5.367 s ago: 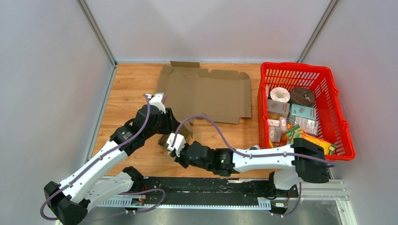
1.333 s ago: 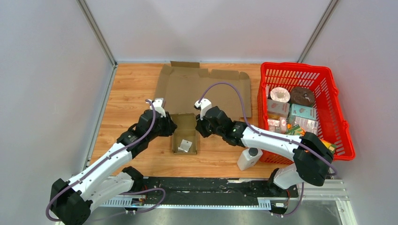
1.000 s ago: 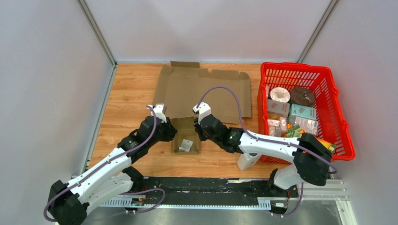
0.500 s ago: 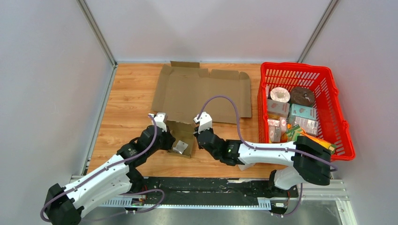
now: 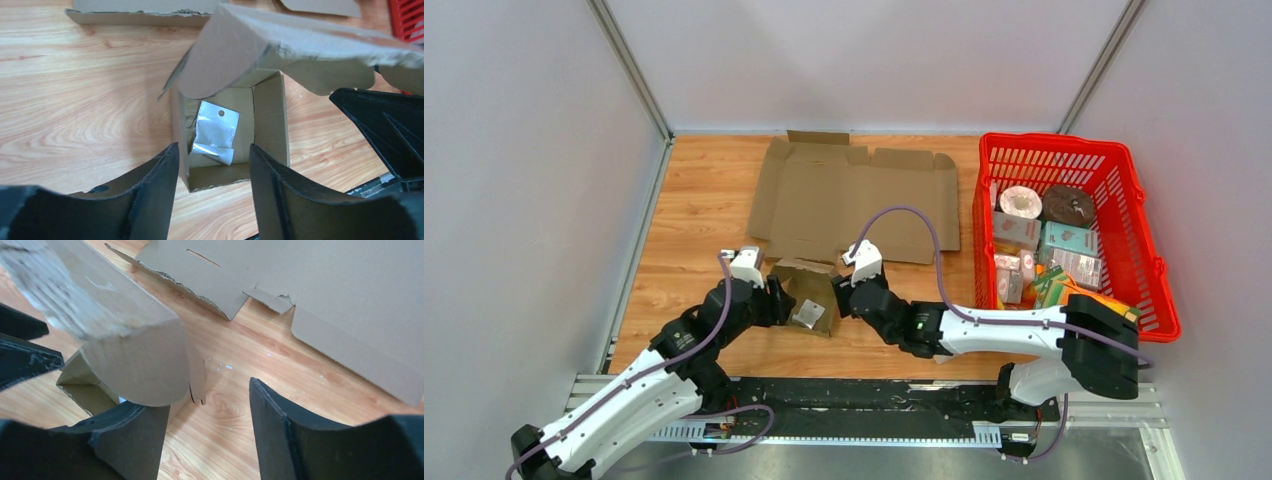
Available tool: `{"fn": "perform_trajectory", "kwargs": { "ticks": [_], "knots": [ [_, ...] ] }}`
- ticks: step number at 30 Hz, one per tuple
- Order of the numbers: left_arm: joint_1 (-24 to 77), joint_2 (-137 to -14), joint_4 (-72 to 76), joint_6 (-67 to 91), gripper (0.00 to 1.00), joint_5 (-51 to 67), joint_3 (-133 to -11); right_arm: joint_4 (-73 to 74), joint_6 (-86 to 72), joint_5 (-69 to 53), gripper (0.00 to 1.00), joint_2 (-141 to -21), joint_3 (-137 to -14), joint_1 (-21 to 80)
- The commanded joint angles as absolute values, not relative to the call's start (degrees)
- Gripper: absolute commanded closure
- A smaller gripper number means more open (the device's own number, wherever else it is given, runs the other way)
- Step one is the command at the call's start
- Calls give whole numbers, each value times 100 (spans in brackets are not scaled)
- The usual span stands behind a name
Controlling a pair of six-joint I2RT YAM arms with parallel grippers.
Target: Fold the paper box
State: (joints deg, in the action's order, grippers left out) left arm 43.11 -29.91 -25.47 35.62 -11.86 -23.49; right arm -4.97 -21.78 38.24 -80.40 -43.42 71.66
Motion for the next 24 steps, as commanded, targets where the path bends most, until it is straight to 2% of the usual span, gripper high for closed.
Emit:
{"fn": "perform_trajectory", "kwargs": {
  "ticks": [1,3,4,7,15,18,21,22,24],
  "knots": [
    [4333,-2663,-3382,3542,35,-1485,-2952,-441,-1574,2810,33,-7542,-4307,6979],
    [4324,-2698,-3515,3359,34,-1722,-3163,-273,-1582,2506,31,-7287,-4246,6908],
    [4324,-2750,-3577,3279,32,-1801,-3225,-238,-1539,2061,27,-7208,-4219,6856],
    [4210,-3040,-3429,3007,28,-2039,-3375,-307,-1399,1295,27,-7093,-4184,6697],
    [3867,-3690,-2356,1997,33,-1512,-3375,-474,-1292,1134,32,-7698,-4614,6522],
    [3850,-3884,-2206,1837,32,-1494,-3463,-571,-1318,1195,37,-7822,-4684,6408],
    [3841,-4016,-1891,1784,31,-1301,-3393,-572,-1441,1151,46,-7928,-4746,6250],
    [3841,-4060,-1750,1802,33,-1179,-3375,-528,-1485,1177,52,-7963,-4781,6232],
    [3850,-4244,-1697,1819,37,-1055,-3366,-422,-1555,1178,57,-7989,-4869,6205]
  ]
}}
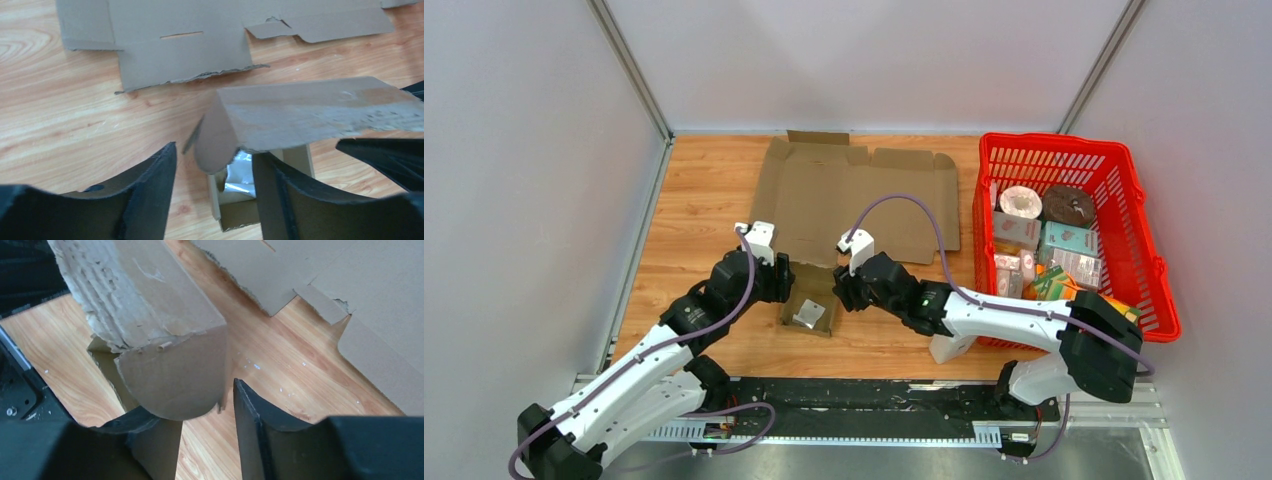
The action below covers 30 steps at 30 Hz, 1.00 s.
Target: Fold the paper box
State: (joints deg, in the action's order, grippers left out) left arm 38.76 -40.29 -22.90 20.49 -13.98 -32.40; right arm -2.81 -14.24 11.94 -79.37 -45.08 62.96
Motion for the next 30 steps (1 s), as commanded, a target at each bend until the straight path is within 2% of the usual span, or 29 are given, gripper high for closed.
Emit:
{"fn": "perform_trajectory", "kwargs": {
  "ticks": [1,3,6,7,13,18,25,28,30],
  "knots": [
    [3841,-4297,-1679,1837,45,-985,-3366,-396,-1582,1178,61,-7989,-4887,6205],
    [3841,-4377,-1679,1933,52,-967,-3358,-291,-1757,1282,64,-7981,-4965,6205],
    [3841,-4395,-1653,2013,68,-958,-3314,-80,-1994,1406,75,-8033,-5123,6205],
    [3841,-4403,-1644,2013,71,-897,-3313,-44,-2143,1415,80,-8059,-5168,6205],
    [3850,-4465,-1573,2136,84,-923,-3357,351,-2198,1959,93,-8340,-5562,6205],
    [3850,-4684,-1337,2311,94,-984,-3375,448,-1847,2793,98,-8516,-5730,6196],
    [4095,-4729,-853,2619,100,-1282,-3305,562,-1345,3374,93,-8736,-6064,6205],
    [4297,-4562,-695,2733,100,-1485,-3104,659,-1537,3279,82,-8728,-6038,6196],
    [4385,-4439,-589,2786,100,-1582,-2989,607,-1826,3043,79,-8614,-5872,6214]
  ]
}}
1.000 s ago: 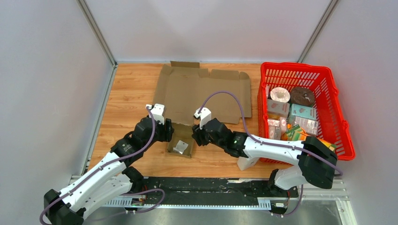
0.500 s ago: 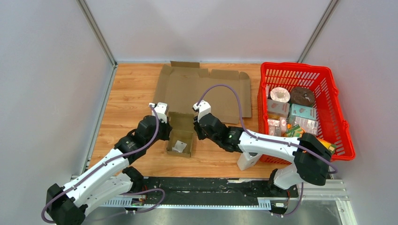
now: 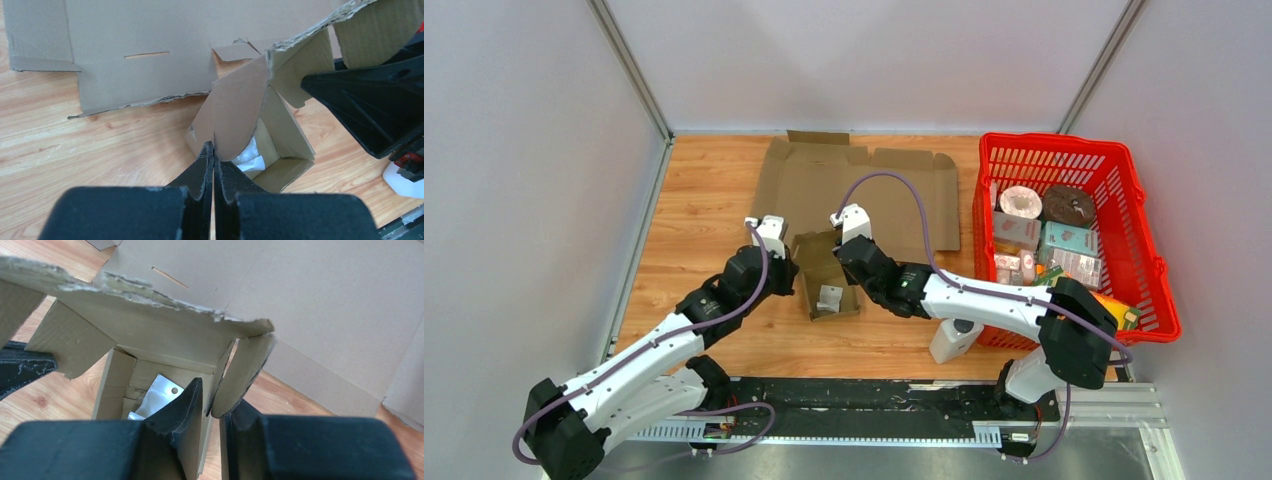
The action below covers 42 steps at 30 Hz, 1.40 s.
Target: Fold the paper box
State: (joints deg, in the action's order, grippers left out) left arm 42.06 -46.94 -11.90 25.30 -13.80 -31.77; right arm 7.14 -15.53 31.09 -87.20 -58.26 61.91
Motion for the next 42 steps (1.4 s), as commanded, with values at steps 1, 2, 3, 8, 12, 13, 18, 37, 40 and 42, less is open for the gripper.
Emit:
{"fn": "perform_trajectory", "kwargs": {
  "ticks": [1,2,3,8,12,13,18,37,40,42],
  "knots": [
    [4386,-4395,-571,2830,100,-1565,-2884,554,-1915,2980,78,-8561,-5810,6214],
    [4394,-4386,-554,2847,100,-1573,-2848,475,-2012,2936,77,-8482,-5740,6214],
    [4395,-4377,-545,2865,100,-1565,-2822,431,-2074,2822,77,-8447,-5687,6223],
    [4421,-4509,-467,2962,100,-1494,-2734,211,-2048,2786,79,-8455,-5414,6223],
    [4473,-4553,-255,3251,99,-1433,-2663,53,-2074,2794,85,-8394,-5177,6249],
    [4500,-4570,-203,3339,98,-1433,-2637,53,-2083,2847,85,-8359,-5116,6284],
    [4693,-4684,-44,3454,90,-1520,-2593,-439,-2004,2997,85,-8139,-4773,6337],
    [5062,-4202,-175,4157,82,-1889,-1837,-1898,-2003,4174,84,-7936,-3596,7092],
    [5062,-4043,-368,4227,81,-1925,-1784,-2038,-2039,4377,84,-7980,-3498,7163],
    [5062,-3964,-491,4315,78,-1925,-1749,-2188,-2022,4517,83,-7989,-3349,7216]
  ]
}}
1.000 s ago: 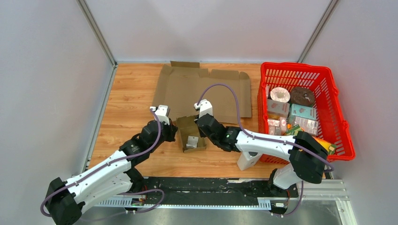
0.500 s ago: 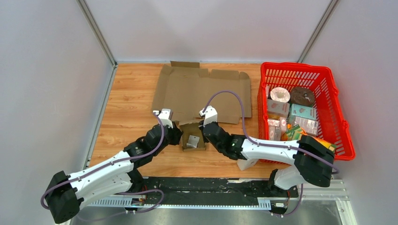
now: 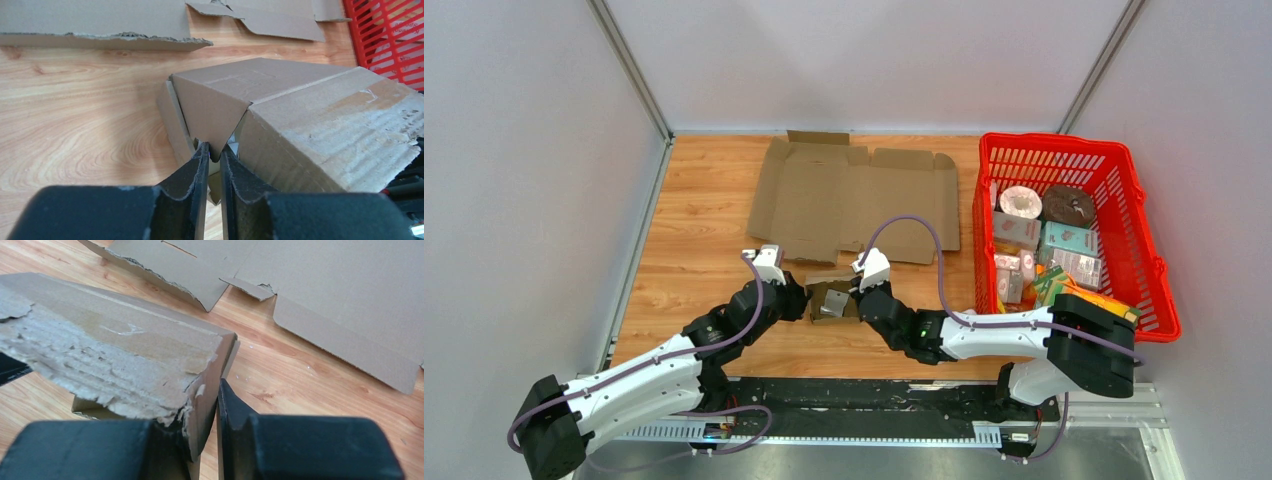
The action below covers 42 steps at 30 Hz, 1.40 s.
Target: Fold the paper box
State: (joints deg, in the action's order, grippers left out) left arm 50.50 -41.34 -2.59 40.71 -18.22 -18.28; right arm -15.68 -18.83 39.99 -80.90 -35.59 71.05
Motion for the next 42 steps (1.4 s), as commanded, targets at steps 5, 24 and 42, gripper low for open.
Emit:
{"fn": "perform_trajectory", "kwargs": {
  "ticks": [5,24,42],
  "knots": [
    [5071,-3587,-1018,4561,61,-1540,-1670,-2478,-1943,4702,80,-8103,-3156,7409],
    [5062,-2793,-3235,4316,58,-1361,-4033,-1707,-2223,4852,57,-7718,-3120,7497],
    [5133,-5361,-300,5009,71,35,-3033,3287,-4510,2734,35,-5415,-3322,7497]
  ]
}}
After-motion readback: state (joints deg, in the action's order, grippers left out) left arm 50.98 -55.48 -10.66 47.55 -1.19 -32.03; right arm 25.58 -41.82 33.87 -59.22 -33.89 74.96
